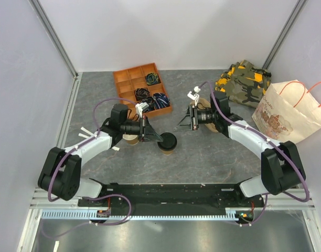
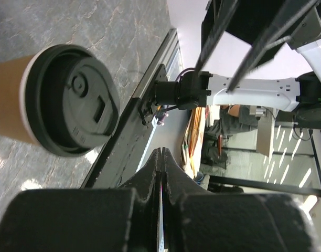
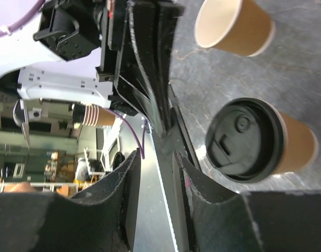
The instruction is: Pack the takeout coffee
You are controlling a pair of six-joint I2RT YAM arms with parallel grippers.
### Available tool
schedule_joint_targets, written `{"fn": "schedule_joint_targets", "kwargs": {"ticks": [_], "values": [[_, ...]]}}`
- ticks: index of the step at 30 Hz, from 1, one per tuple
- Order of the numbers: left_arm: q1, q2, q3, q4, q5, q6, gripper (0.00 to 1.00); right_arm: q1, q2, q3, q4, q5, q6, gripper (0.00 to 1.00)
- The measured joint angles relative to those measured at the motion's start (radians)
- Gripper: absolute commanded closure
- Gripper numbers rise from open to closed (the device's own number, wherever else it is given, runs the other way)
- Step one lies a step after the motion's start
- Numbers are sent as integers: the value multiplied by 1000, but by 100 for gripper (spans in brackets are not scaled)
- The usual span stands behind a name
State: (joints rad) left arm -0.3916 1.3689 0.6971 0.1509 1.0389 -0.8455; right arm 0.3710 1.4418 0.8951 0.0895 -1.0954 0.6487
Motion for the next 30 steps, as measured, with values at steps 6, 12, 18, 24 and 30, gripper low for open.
{"fn": "schedule_joint_targets", "kwargs": {"ticks": [6,12,18,24,30], "values": [[-31,57,14,47,-9,-3,98,55,55,-35,91,-7,47,65],[-31,105,14,61,-16,-3,98,55,113,-69,114,-6,62,66],[-32,158,24,69,-17,-3,98,66,142,-70,134,-6,62,66],[-32,211,35,69,-20,-3,98,72,186,-70,134,-3,54,67],[-32,252,41,76,-21,-3,98,72,241,-68,129,0,39,68]]}}
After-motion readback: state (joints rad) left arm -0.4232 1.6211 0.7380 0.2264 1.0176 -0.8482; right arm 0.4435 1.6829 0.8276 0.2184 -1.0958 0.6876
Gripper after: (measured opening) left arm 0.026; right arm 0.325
